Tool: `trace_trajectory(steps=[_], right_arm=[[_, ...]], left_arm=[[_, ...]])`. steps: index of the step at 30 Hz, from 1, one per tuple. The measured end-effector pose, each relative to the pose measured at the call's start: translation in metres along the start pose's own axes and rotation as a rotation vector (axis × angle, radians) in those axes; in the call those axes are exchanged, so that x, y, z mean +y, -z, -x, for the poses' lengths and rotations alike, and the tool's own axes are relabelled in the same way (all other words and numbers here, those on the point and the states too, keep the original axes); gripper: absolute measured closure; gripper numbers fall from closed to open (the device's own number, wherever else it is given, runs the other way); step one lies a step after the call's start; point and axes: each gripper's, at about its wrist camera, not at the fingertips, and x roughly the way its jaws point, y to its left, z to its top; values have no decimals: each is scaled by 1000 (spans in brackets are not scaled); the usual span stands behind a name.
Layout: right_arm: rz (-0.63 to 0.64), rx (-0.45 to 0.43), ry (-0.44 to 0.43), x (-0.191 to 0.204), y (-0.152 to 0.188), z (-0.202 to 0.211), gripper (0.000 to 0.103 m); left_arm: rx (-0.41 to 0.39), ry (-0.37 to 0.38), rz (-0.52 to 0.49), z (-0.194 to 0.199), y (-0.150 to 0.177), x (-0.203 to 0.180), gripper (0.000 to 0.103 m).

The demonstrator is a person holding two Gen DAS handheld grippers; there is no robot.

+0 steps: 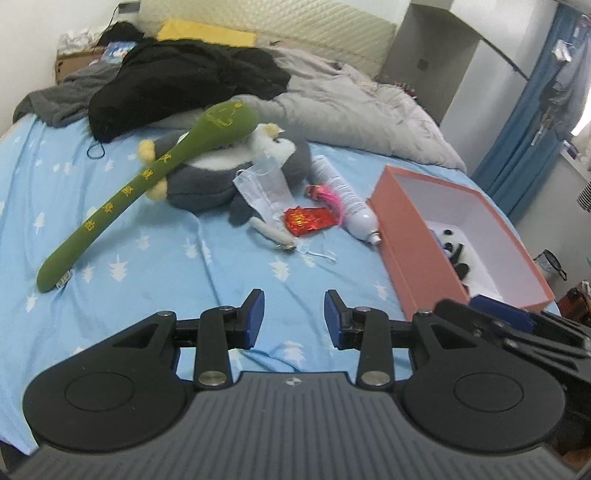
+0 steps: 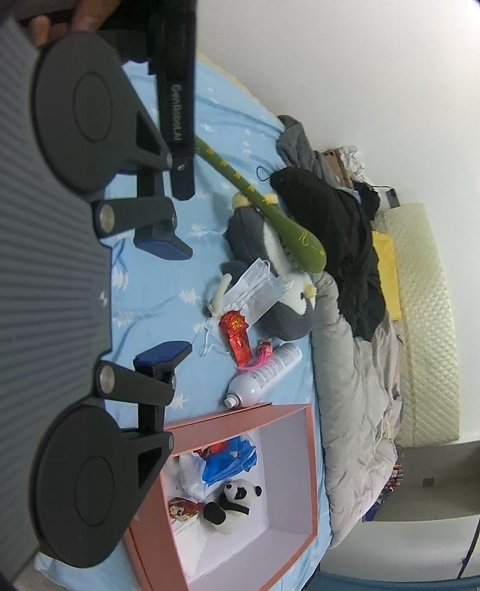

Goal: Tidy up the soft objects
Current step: 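Withdraw both grippers from the box back over the bed, then lower the right gripper onto the red foil candy while the left lowers onto the white fluffy stick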

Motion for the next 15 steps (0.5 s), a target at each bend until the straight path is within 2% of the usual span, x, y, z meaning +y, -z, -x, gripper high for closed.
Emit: trace_trajectory(steps=[9,15], right_arm=[[8,81,20,0,-15,-70,51],[25,110,19,-3,-30,-123,51]], left_arm=[[78,-11,66,-76,-27,34,62],[91,11,132,-124,-47,57,62]])
